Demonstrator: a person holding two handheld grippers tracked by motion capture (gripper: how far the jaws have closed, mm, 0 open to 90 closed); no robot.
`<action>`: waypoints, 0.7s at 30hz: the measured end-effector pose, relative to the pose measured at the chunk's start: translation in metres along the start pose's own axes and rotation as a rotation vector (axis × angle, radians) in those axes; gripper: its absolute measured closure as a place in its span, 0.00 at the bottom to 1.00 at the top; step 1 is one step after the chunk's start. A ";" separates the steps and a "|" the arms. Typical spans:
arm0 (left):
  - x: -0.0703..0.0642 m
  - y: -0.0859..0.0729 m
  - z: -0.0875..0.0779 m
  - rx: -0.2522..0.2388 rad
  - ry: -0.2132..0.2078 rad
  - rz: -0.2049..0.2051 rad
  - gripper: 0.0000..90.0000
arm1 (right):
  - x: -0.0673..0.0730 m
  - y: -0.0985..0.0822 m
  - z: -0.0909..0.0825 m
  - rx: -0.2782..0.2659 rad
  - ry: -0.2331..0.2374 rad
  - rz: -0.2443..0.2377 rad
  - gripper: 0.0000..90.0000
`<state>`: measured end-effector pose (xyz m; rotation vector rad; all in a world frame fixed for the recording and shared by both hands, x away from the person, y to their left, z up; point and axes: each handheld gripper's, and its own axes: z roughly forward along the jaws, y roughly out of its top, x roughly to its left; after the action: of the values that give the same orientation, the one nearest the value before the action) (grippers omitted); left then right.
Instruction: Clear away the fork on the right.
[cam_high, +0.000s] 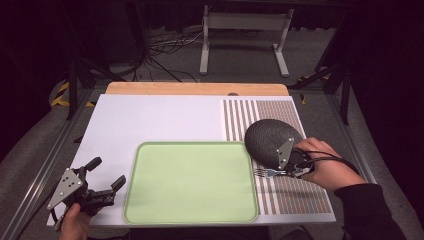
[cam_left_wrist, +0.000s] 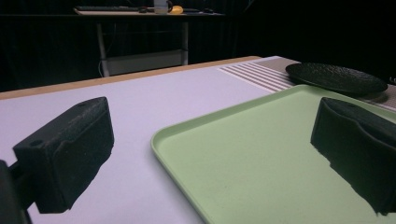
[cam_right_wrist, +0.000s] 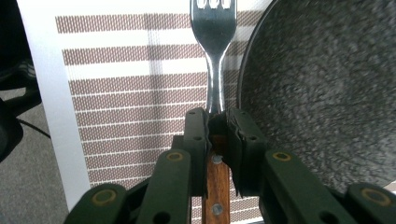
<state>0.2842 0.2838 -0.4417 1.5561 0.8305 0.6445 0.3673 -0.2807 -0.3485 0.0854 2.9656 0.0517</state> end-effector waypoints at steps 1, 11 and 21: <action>0.000 0.000 0.000 0.002 -0.002 0.001 0.00 | 0.000 0.002 -0.002 -0.004 -0.008 0.000 0.87; 0.000 0.000 -0.001 -0.001 0.001 -0.001 0.00 | -0.003 0.025 -0.009 -0.055 -0.027 0.026 0.87; 0.001 0.000 -0.001 -0.002 -0.001 0.002 0.00 | -0.008 0.053 -0.009 -0.092 -0.024 0.045 0.87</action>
<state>0.2840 0.2847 -0.4412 1.5558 0.8275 0.6451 0.3762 -0.2289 -0.3361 0.1395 2.9318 0.1910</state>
